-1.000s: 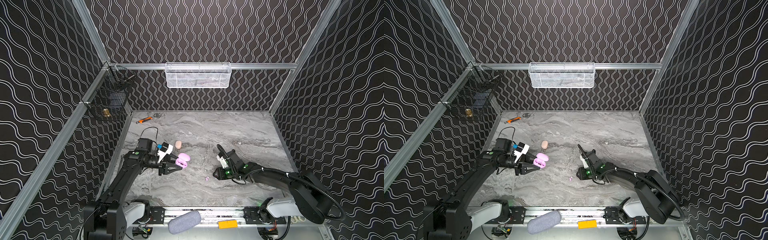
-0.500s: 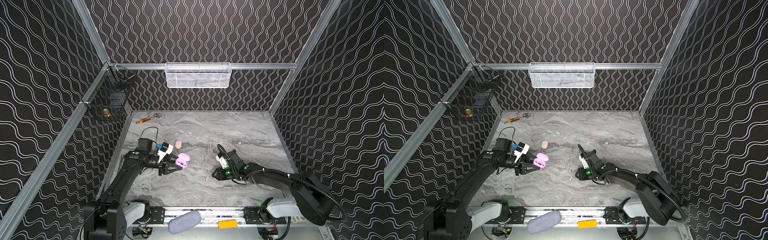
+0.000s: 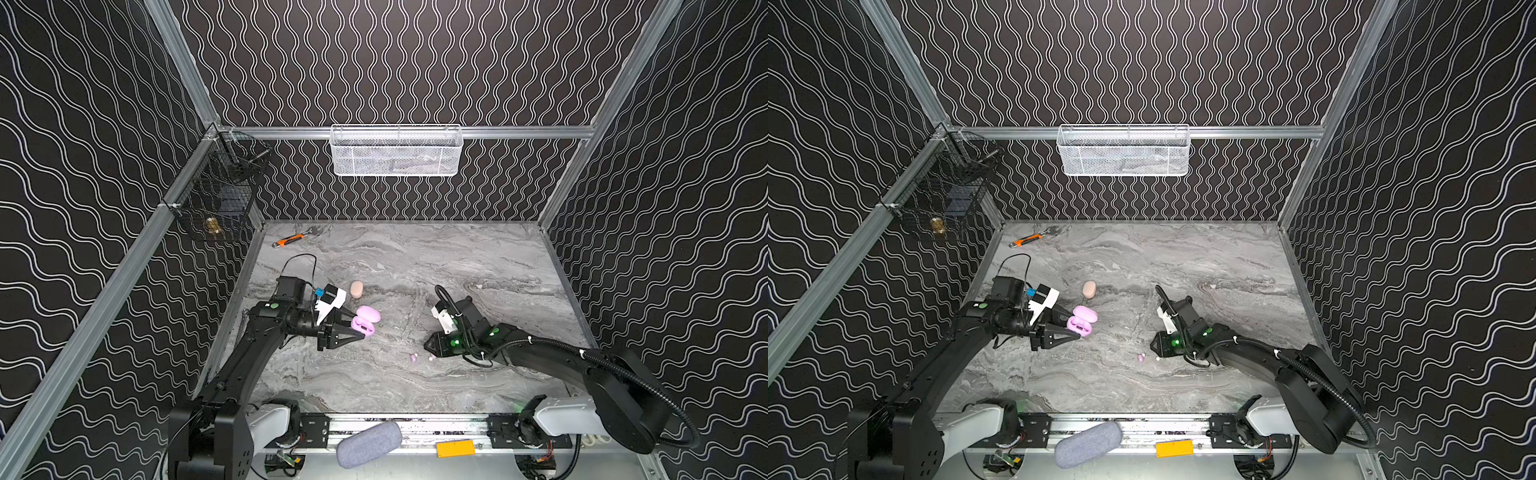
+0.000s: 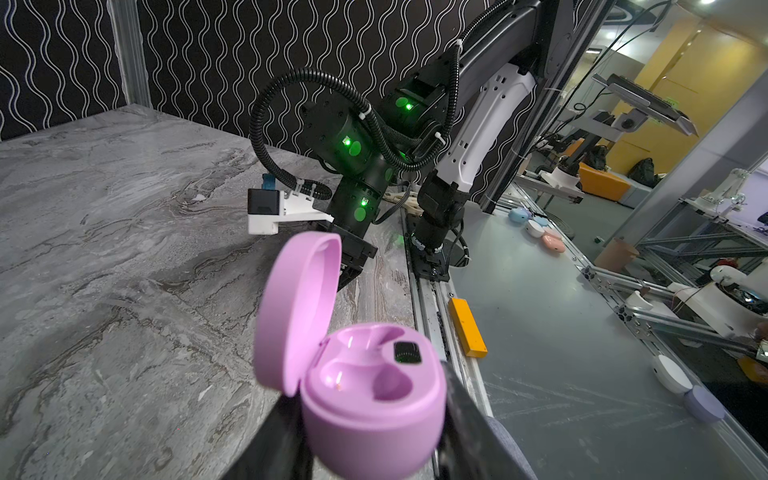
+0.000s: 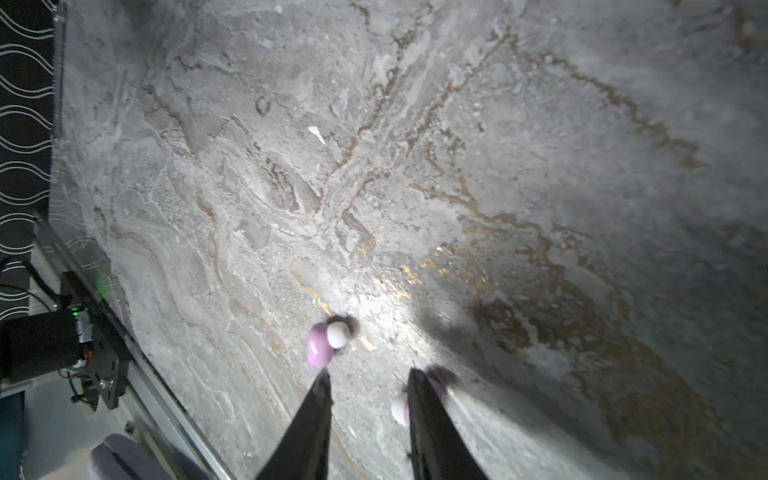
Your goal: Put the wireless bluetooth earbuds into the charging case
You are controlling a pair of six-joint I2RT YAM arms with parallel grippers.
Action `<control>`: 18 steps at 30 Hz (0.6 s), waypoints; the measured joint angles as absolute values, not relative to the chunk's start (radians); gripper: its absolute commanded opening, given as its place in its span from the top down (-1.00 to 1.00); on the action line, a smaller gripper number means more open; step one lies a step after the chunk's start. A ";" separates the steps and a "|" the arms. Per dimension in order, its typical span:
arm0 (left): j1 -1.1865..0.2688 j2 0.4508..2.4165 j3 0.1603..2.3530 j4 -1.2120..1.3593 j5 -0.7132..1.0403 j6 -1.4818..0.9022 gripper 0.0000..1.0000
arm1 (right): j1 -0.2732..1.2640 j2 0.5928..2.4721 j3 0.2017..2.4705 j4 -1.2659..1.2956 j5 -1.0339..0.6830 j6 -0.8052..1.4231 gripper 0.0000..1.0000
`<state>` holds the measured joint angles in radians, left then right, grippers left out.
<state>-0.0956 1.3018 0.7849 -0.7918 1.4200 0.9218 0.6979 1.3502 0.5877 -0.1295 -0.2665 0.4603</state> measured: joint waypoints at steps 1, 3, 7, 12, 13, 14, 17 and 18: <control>-0.096 1.300 0.785 -0.792 1.420 0.922 0.32 | 0.696 1.351 0.587 -0.133 -0.266 0.460 0.34; -0.096 1.296 0.785 -0.792 1.420 0.922 0.32 | 0.690 1.353 0.584 -0.134 -0.265 0.460 0.34; -0.096 1.295 0.785 -0.792 1.420 0.922 0.32 | 0.680 1.353 0.562 -0.137 -0.266 0.463 0.34; -0.096 1.296 0.785 -0.792 1.420 0.922 0.32 | 0.679 1.340 0.535 -0.136 -0.279 0.475 0.31; -0.096 1.296 0.785 -0.792 1.420 0.922 0.32 | 0.679 1.338 0.530 -0.136 -0.282 0.476 0.31; -0.096 1.296 0.785 -0.792 1.420 0.922 0.32 | 0.679 1.336 0.525 -0.135 -0.284 0.479 0.31; -0.096 1.299 0.785 -0.792 1.420 0.922 0.32 | 0.679 1.336 0.514 -0.130 -0.290 0.480 0.32; -0.096 1.299 0.785 -0.791 1.420 0.922 0.31 | 0.679 1.338 0.511 -0.128 -0.290 0.482 0.32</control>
